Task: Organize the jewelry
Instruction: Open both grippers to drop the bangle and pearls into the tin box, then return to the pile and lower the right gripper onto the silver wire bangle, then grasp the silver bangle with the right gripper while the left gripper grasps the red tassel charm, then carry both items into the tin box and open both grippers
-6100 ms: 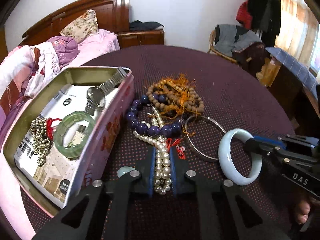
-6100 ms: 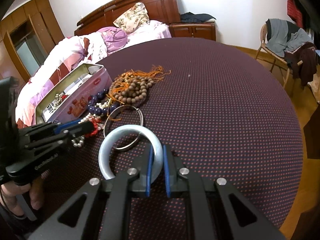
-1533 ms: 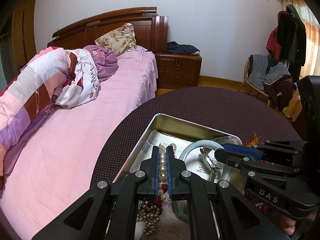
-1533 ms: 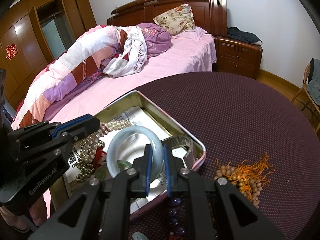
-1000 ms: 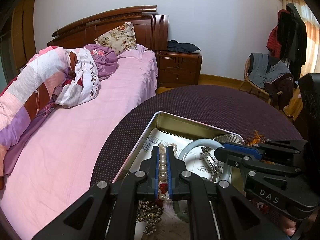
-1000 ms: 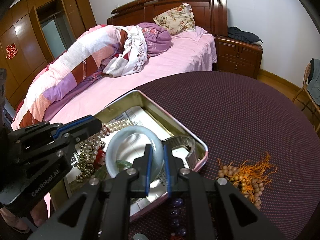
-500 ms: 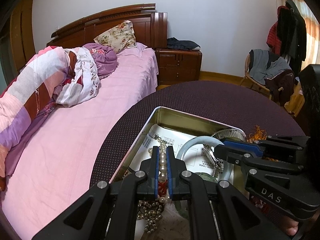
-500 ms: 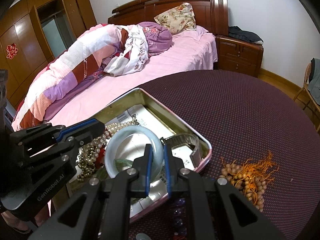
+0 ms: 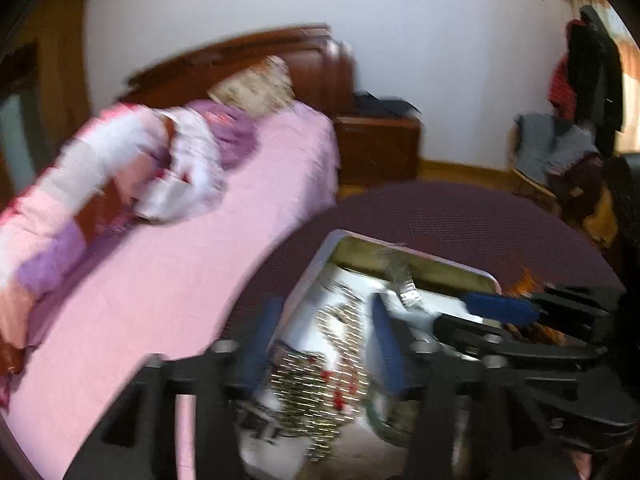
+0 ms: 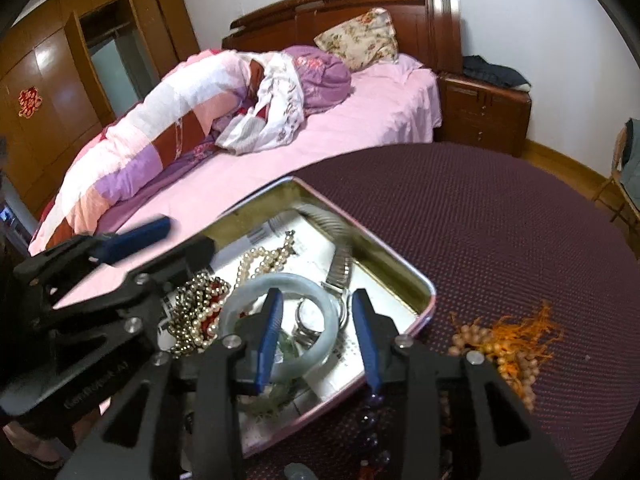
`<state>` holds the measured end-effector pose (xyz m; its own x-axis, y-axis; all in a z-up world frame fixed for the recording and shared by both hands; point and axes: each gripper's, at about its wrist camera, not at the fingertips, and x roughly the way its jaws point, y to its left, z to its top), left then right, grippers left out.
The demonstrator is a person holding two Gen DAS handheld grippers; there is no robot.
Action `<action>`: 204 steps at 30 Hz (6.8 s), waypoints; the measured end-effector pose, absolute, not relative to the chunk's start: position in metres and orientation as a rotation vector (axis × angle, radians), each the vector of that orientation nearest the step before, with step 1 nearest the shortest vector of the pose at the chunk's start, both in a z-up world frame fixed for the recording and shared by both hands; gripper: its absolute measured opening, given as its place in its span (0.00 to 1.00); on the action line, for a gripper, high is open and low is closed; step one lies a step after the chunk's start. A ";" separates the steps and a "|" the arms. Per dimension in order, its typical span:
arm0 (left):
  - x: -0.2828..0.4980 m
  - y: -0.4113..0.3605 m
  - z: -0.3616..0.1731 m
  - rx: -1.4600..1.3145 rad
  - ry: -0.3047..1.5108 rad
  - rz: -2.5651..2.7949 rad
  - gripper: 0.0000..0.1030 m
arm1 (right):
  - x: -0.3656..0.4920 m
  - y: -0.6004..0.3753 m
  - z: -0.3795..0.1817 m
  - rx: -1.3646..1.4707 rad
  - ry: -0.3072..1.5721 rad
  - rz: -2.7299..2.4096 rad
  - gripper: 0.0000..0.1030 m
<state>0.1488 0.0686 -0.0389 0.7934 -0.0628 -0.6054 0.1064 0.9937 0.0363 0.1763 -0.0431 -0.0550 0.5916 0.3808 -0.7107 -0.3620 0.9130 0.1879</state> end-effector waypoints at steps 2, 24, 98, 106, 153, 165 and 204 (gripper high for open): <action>0.140 0.076 -0.032 0.041 0.612 -0.091 0.78 | 0.171 -0.050 -0.051 0.043 0.824 0.430 0.43; 0.054 0.030 -0.034 0.041 0.591 -0.156 0.78 | 0.090 -0.171 -0.069 0.112 0.893 0.233 0.47; 0.074 -0.068 -0.090 0.139 0.848 -0.350 0.03 | 0.077 -0.188 -0.090 -0.004 0.922 0.196 0.62; 0.071 -0.067 -0.087 0.138 0.827 -0.345 0.03 | 0.075 -0.197 -0.089 0.035 0.911 0.210 0.61; 0.053 0.003 0.005 0.053 0.569 -0.240 0.03 | 0.088 -0.137 -0.020 -0.019 0.696 0.331 0.61; 0.073 0.055 0.008 0.023 0.549 -0.131 0.03 | 0.112 -0.069 -0.009 -0.091 0.657 0.444 0.61; 0.102 0.086 -0.042 -0.073 0.652 -0.072 0.79 | 0.126 -0.033 -0.050 -0.077 0.761 0.518 0.74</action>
